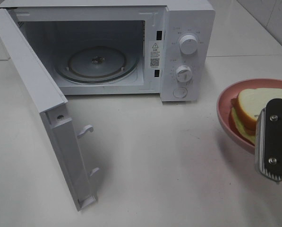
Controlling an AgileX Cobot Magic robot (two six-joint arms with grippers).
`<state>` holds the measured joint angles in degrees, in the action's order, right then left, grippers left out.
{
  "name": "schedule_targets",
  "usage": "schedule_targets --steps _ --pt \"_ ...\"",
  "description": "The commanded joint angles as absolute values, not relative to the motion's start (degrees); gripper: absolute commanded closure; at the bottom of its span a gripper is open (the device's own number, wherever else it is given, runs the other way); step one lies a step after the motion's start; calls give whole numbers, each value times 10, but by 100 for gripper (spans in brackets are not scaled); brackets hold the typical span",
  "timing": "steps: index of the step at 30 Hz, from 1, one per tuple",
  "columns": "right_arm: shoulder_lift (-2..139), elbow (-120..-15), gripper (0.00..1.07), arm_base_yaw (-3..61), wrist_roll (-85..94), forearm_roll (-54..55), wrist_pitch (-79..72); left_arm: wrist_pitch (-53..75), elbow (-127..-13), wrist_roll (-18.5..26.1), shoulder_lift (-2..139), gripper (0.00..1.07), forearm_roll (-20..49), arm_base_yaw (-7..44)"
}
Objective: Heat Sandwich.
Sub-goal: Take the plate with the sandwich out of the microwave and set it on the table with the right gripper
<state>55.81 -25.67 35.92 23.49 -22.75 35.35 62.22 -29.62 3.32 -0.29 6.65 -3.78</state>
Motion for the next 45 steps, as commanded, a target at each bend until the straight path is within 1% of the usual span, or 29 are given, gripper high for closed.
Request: schedule_targets --steps 1,3,5,10,19,28,36,45 --pt "553 -257 105 357 156 -278 363 615 -296 31 -6 9 70 -40" --pt "553 -257 105 357 97 -312 382 615 -296 31 -6 9 70 -40" --pt "553 -257 105 357 81 -319 388 615 -296 31 -6 9 70 -40" --pt "553 -257 105 357 -23 -359 405 615 -296 31 -6 9 70 -40" --pt "555 -257 105 357 -163 -384 433 615 -296 31 -6 9 70 -40" --pt "555 -257 105 357 -246 -426 466 615 -296 31 -6 9 70 -40" --pt "556 -257 105 357 -274 -434 472 615 -296 31 -6 9 70 -40" --pt "626 -257 105 357 -320 -446 488 615 -296 31 -6 9 70 -40"
